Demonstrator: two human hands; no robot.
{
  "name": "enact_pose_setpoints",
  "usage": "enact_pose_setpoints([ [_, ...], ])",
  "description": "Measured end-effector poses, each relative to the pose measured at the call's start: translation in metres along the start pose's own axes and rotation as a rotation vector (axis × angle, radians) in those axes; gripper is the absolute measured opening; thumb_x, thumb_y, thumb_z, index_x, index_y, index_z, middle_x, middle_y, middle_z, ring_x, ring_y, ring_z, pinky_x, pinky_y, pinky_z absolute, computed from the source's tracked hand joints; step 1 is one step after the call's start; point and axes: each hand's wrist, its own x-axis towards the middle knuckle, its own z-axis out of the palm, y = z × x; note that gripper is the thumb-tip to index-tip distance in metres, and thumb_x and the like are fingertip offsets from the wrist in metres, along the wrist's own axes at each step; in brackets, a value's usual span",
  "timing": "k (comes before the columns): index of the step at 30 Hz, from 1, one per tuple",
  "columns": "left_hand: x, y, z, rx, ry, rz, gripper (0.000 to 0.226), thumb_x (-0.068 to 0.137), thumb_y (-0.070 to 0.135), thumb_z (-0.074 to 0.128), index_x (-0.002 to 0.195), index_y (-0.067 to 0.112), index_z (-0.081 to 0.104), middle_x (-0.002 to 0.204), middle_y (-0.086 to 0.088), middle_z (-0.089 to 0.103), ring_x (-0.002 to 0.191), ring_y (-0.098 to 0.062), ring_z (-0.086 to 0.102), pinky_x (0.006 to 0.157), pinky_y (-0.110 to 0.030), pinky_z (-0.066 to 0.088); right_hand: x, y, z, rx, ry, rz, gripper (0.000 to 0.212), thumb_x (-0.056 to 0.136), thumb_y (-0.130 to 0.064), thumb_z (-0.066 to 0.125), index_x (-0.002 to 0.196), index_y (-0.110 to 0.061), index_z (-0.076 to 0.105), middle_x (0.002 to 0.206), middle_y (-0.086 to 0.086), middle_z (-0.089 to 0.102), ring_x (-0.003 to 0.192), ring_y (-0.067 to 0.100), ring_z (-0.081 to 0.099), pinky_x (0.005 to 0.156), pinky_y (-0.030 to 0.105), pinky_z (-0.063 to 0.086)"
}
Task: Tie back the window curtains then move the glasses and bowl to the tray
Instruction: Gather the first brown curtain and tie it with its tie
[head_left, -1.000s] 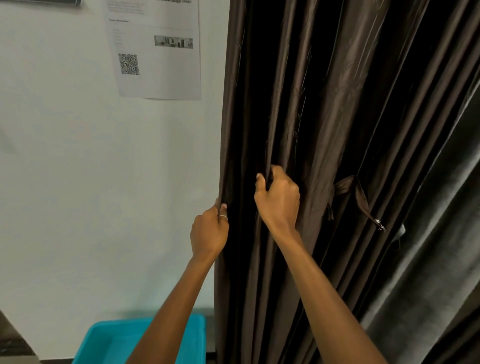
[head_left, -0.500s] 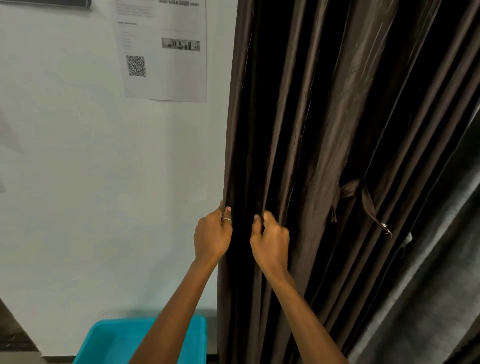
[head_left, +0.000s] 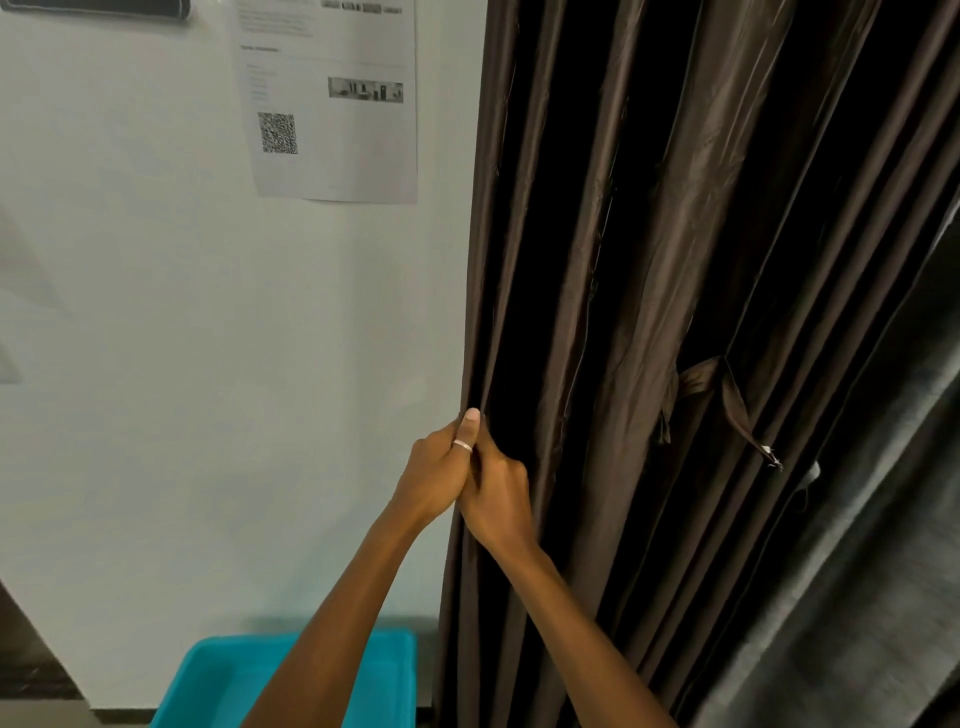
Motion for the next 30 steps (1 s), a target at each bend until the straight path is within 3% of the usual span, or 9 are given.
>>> enact_pose_setpoints([
  [3,0.002,0.007,-0.001,0.041,-0.032,-0.047,0.088,0.070,0.099,0.033,0.128,0.038,0.058,0.092,0.023,0.065,0.082,0.005,0.062,0.080,-0.016,0.049,-0.007,0.003,0.009,0.012,-0.040,0.006,0.025,0.107,-0.029,0.046,0.122,-0.016,0.061,0.089,-0.002,0.070,0.081,0.005,0.070,0.073,0.021,0.059],
  [6,0.006,0.013,0.003,0.280,0.012,-0.048,0.070,0.079,0.089,0.038,0.115,0.032,0.056,0.079,0.020,0.059,0.068,0.003,0.056,0.062,-0.013,0.043,-0.014,0.007,0.016,-0.019,-0.089,0.014,0.024,0.104,-0.017,0.052,0.124,-0.007,0.061,0.105,0.006,0.072,0.097,0.014,0.070,0.079,0.019,0.055],
  [11,0.004,0.009,0.010,0.363,0.104,-0.027,0.052,0.105,0.053,0.032,0.116,0.017,0.067,0.075,0.011,0.060,0.077,-0.013,0.067,0.075,-0.024,0.049,-0.020,0.008,0.021,0.114,-0.174,0.084,0.028,0.104,-0.012,0.054,0.129,-0.001,0.061,0.119,0.014,0.069,0.116,0.019,0.065,0.099,0.033,0.054],
  [18,0.005,0.002,0.002,0.343,0.138,0.035,0.049,0.108,0.045,0.030,0.122,0.014,0.066,0.094,-0.003,0.073,0.087,-0.021,0.072,0.084,-0.032,0.059,-0.014,0.000,-0.007,0.115,-0.293,0.012,0.062,0.107,-0.020,0.049,0.160,-0.029,0.018,0.136,-0.005,0.060,0.121,0.006,0.061,0.103,0.023,0.051],
  [20,0.004,0.000,-0.001,0.357,0.142,0.054,0.049,0.108,0.043,0.029,0.122,0.013,0.065,0.089,-0.003,0.073,0.082,-0.020,0.071,0.083,-0.038,0.060,-0.006,-0.009,-0.021,-0.005,-0.316,0.019,0.060,0.106,-0.016,0.048,0.160,-0.025,0.024,0.125,0.002,0.067,0.107,0.012,0.068,0.096,0.030,0.057],
  [22,0.004,-0.001,-0.004,0.385,0.142,0.059,0.048,0.109,0.043,0.028,0.126,0.013,0.062,0.079,-0.001,0.070,0.073,-0.019,0.069,0.075,-0.041,0.060,0.001,-0.019,-0.037,-0.167,-0.129,0.015,0.050,0.103,-0.013,0.050,0.152,-0.018,0.043,0.109,0.005,0.073,0.090,0.014,0.072,0.083,0.025,0.059],
  [25,0.004,-0.004,-0.008,0.405,0.153,0.056,0.049,0.108,0.043,0.028,0.127,0.011,0.060,0.066,0.004,0.063,0.059,-0.013,0.064,0.058,-0.028,0.053,0.013,-0.049,-0.067,-0.105,0.376,-0.076,0.037,0.098,-0.016,0.058,0.135,-0.015,0.058,0.118,0.000,0.069,0.096,0.005,0.067,0.080,0.005,0.047],
  [27,0.004,-0.004,-0.009,0.414,0.149,0.040,0.050,0.107,0.044,0.028,0.125,0.011,0.060,0.066,0.005,0.061,0.057,-0.011,0.063,0.055,-0.020,0.046,0.029,-0.066,-0.084,-0.072,0.587,-0.162,0.040,0.095,-0.022,0.061,0.133,-0.016,0.053,0.131,-0.002,0.055,0.107,0.003,0.060,0.084,0.010,0.049],
  [30,0.004,-0.005,-0.009,0.399,0.126,0.034,0.046,0.108,0.040,0.031,0.128,0.010,0.059,0.066,0.005,0.061,0.056,-0.013,0.063,0.053,-0.018,0.046,0.054,-0.077,-0.100,-0.120,0.650,-0.151,0.061,0.093,-0.032,0.068,0.143,-0.011,0.039,0.146,0.004,0.039,0.129,0.016,0.050,0.098,0.026,0.050],
])
